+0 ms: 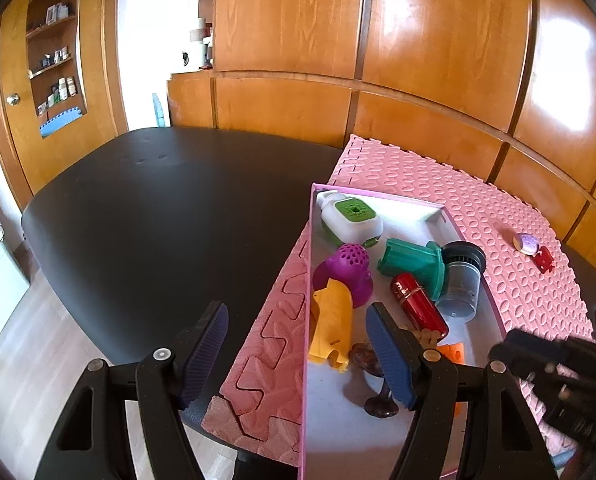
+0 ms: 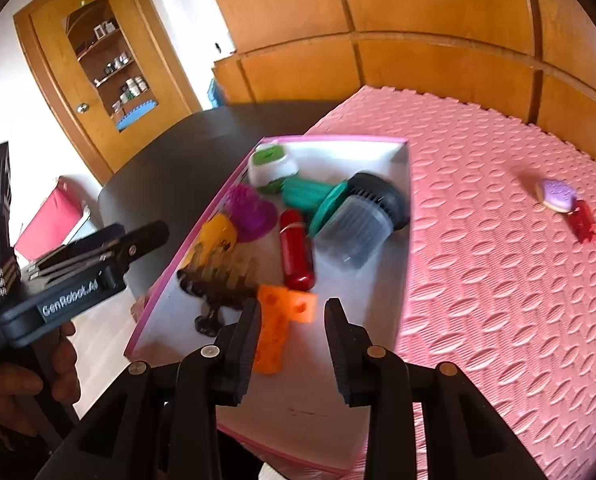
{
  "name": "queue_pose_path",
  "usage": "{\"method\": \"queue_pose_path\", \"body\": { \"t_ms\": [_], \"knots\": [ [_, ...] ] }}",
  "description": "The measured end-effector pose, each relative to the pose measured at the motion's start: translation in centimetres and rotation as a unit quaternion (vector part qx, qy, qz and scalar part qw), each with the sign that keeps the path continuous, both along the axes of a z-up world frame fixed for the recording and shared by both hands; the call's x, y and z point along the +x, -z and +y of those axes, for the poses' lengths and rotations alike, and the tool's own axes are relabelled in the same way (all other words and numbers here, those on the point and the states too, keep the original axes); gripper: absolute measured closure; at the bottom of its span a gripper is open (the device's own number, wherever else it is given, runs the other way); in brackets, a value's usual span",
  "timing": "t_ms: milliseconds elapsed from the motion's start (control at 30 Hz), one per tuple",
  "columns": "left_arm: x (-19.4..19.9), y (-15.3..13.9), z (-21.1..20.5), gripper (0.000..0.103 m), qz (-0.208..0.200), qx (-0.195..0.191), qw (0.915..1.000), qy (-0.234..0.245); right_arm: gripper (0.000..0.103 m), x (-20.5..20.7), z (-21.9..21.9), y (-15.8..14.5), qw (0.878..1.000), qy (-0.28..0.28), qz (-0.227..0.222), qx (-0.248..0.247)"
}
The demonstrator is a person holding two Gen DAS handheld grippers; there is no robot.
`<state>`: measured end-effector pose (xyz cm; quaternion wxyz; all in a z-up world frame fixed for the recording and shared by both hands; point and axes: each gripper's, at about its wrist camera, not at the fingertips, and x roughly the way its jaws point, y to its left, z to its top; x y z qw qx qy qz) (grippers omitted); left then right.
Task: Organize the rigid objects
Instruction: 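Carry the orange cubes into the tray and release them with the right gripper, then grasp the lavender oval soap with the left gripper while the right reaches the red block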
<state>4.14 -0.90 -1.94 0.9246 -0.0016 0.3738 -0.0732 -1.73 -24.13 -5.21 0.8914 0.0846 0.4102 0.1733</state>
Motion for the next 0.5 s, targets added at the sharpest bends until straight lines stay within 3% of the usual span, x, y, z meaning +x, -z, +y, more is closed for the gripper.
{"method": "queue_pose_path", "body": {
  "t_ms": [500],
  "knots": [
    [-0.2, -0.4, -2.8, 0.031, -0.004, 0.021, 0.9991, 0.037, 0.071, 1.7, -7.6, -1.8, 0.996, 0.082, -0.02, -0.036]
  ]
}}
